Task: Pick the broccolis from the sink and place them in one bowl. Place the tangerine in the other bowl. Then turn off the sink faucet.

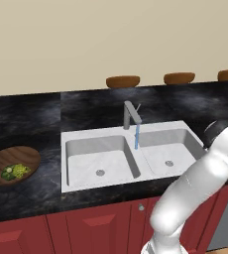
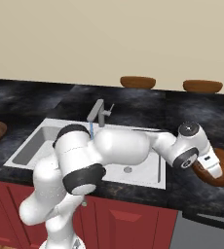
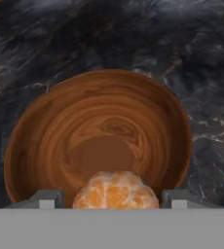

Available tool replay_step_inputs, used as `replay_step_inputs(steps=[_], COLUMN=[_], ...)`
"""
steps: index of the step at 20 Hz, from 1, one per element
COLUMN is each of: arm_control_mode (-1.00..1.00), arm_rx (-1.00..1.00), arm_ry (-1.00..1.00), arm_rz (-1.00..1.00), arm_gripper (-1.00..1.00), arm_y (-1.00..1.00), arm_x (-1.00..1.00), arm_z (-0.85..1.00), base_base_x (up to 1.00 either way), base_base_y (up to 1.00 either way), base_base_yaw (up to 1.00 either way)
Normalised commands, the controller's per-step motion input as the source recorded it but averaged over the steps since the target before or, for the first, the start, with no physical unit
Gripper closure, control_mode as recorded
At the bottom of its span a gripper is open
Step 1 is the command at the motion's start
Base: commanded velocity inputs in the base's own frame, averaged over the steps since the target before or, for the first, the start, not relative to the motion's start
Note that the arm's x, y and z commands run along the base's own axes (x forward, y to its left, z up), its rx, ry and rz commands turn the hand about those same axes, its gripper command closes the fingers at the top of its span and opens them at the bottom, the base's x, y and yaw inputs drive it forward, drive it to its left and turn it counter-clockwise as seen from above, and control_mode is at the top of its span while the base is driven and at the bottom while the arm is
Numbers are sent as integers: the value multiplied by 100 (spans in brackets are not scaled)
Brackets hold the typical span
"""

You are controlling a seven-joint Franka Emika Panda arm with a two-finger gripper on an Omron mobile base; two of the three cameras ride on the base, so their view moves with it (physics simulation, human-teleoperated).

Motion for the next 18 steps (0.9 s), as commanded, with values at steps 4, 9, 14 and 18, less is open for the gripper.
replay_step_inputs(steps=[4,9,14,18], arm_control_mode=[-100,-100,-100,-100], arm_rx=[8,-2,-17,-10], arm_ry=[0,0,-7,-7], arm_rz=[0,1,17,25], arm_gripper=[-100,-100,-100,-100], arm_y=[-54,24,100,100], arm_x=[28,-57,-100,-89], arm_z=[59,18,16,0], base_base_x=[0,0,0,0], base_base_y=[0,0,0,0], base_base_yaw=[0,0,0,0])
